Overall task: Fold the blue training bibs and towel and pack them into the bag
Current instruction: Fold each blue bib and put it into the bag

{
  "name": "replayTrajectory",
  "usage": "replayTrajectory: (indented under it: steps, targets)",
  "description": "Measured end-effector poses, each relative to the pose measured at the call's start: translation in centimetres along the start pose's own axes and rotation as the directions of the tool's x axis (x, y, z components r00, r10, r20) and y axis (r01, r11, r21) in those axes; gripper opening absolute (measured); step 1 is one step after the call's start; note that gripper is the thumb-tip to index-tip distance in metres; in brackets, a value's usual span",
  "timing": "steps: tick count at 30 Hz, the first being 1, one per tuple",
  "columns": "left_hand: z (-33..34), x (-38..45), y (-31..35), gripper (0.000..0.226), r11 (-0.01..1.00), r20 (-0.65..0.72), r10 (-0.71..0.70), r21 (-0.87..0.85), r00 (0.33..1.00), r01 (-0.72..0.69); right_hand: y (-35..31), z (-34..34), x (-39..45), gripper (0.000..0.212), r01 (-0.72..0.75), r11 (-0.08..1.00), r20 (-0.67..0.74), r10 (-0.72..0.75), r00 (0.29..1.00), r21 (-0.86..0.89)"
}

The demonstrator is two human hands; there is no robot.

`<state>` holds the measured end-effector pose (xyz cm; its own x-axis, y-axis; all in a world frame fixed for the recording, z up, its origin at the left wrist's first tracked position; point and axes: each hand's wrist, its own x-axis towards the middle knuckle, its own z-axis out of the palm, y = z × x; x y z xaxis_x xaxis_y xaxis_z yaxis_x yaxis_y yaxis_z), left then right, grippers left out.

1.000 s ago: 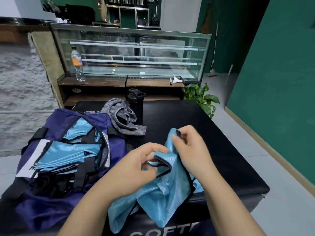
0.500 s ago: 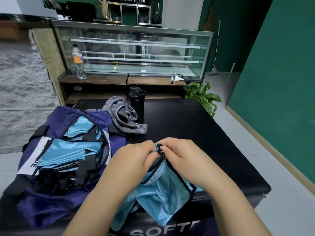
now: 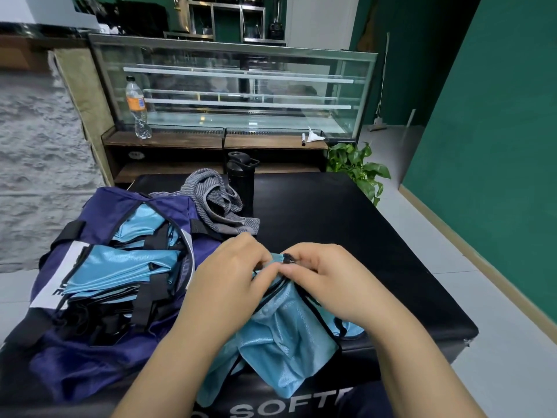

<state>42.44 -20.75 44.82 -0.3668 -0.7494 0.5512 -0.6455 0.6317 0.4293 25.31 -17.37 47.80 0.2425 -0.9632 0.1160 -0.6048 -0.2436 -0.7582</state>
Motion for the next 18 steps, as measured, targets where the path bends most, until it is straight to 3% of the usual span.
replayTrajectory:
  steps: [4, 8, 11, 18]
  targets:
    - [0.4, 0.0, -1.4, 0.017, 0.987, 0.087, 0.059, -0.157, 0.994, -0.045, 0.8, -1.3, -0.3, 0.016, -0.005, 0.990, -0.015, 0.007, 1.000, 0.141]
    - [0.8, 0.3, -1.9, 0.015, 0.952, 0.135, 0.012, -0.305, 0.991, 0.030, 1.1, -2.2, -0.9, 0.018, -0.003, 0.954, -0.029, 0.012, 1.000, 0.300]
    - [1.0, 0.8, -0.6, 0.016, 0.859, 0.123, -0.030, -0.504, 0.992, 0.089, 1.0, -2.5, -1.2, 0.026, 0.024, 0.912, -0.027, -0.014, 1.000, 0.410]
    - [0.4, 3.3, 2.7, 0.019, 0.628, 0.179, 0.057, -0.772, 0.982, 0.104, 0.9, -5.0, -3.0, 0.023, 0.100, 0.807, -0.048, -0.089, 0.995, 0.582]
